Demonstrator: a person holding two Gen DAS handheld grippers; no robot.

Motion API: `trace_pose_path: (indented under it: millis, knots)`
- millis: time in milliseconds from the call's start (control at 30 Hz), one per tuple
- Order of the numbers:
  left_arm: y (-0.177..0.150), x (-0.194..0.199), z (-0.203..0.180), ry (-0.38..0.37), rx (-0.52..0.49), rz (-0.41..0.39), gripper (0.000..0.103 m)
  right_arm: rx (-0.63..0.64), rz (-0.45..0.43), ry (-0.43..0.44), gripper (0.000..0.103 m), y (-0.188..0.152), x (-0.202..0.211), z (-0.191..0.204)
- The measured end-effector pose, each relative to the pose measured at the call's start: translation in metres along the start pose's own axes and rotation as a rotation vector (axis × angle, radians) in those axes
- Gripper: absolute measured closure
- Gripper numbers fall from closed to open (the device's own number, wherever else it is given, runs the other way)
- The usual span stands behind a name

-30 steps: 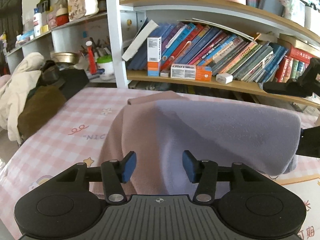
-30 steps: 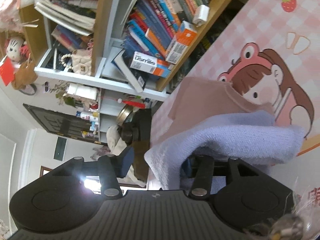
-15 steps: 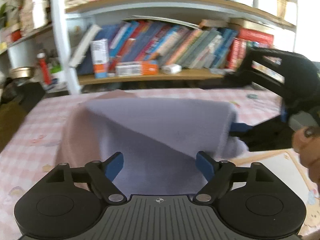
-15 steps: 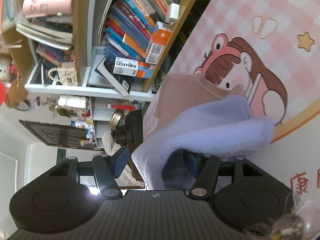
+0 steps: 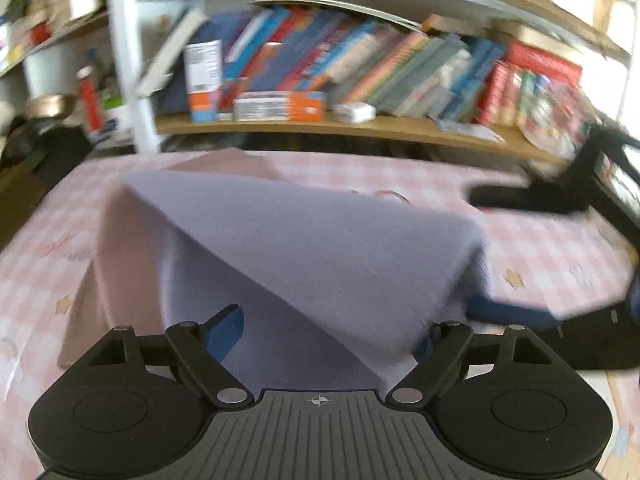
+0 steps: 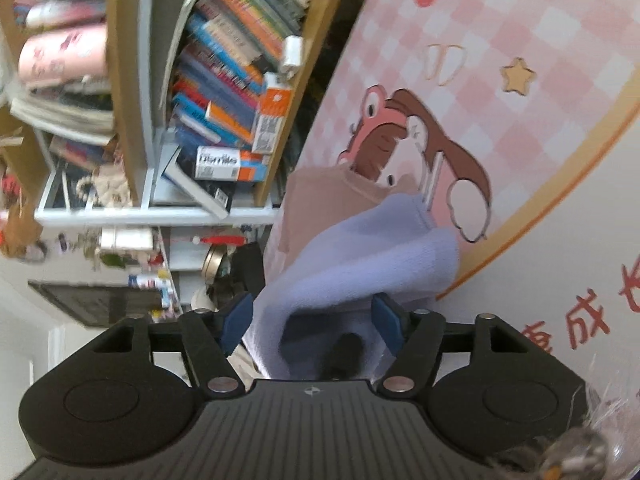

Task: Fold clothes
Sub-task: 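Lift the sweater with the right tool while the left tool grasps another edge, then shake out and lay the sweater flat on the mat with both tools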

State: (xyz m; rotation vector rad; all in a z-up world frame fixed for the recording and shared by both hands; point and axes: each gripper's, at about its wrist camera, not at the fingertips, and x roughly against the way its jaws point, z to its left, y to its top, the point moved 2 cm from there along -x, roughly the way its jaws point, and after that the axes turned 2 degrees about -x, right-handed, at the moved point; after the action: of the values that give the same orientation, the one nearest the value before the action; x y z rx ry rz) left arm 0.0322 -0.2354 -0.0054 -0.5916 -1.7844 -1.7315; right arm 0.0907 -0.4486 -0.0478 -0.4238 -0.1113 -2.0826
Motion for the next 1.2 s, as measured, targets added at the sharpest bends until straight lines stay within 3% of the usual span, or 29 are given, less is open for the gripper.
trace_pose_path:
  millis: [133,267,300,367,433,633,700,933,1033,1133,1200]
  knots:
    - [-0.003,0.007,0.007,-0.010,-0.017,-0.006,0.049,-0.124,-0.009,-0.011,0.035,0.005,-0.011,-0.020]
    - [-0.007,0.011,0.016,0.003,-0.026,0.006,0.063,-0.234,-0.002,-0.041,0.038,0.004,-0.029,-0.038]
    - [-0.008,0.011,0.020,0.015,-0.016,0.008,0.069,-0.255,-0.001,-0.048,0.042,0.004,-0.033,-0.041]
    - [-0.009,0.013,0.030,0.039,0.006,0.012,0.079,-0.288,0.007,-0.063,0.071,0.003,-0.042,-0.046]
    - [-0.008,0.016,0.040,0.066,0.023,0.005,0.084,-0.281,0.019,-0.061,0.088,0.004,-0.049,-0.044]
    - [0.016,0.045,0.037,0.036,-0.087,-0.138,0.088,-0.047,-0.070,0.124,0.092,0.019,-0.031,0.023]
    - [0.030,0.061,0.021,-0.010,-0.160,-0.215,0.094,0.021,-0.110,0.178,0.092,0.028,-0.019,0.051]
    - [0.090,0.120,-0.023,-0.237,-0.267,-0.488,0.094,0.199,-0.254,0.401,0.092,0.064,0.051,0.148]
    - [0.110,0.151,-0.028,-0.368,-0.242,-0.629,0.094,0.368,-0.270,0.511,0.092,0.060,0.081,0.211]
    - [0.116,0.178,-0.020,-0.510,-0.153,-0.742,0.094,0.549,-0.265,0.614,0.092,0.045,0.100,0.272]
    - [0.114,0.175,-0.007,-0.539,-0.099,-0.725,0.094,0.641,-0.233,0.642,0.092,0.030,0.095,0.296]
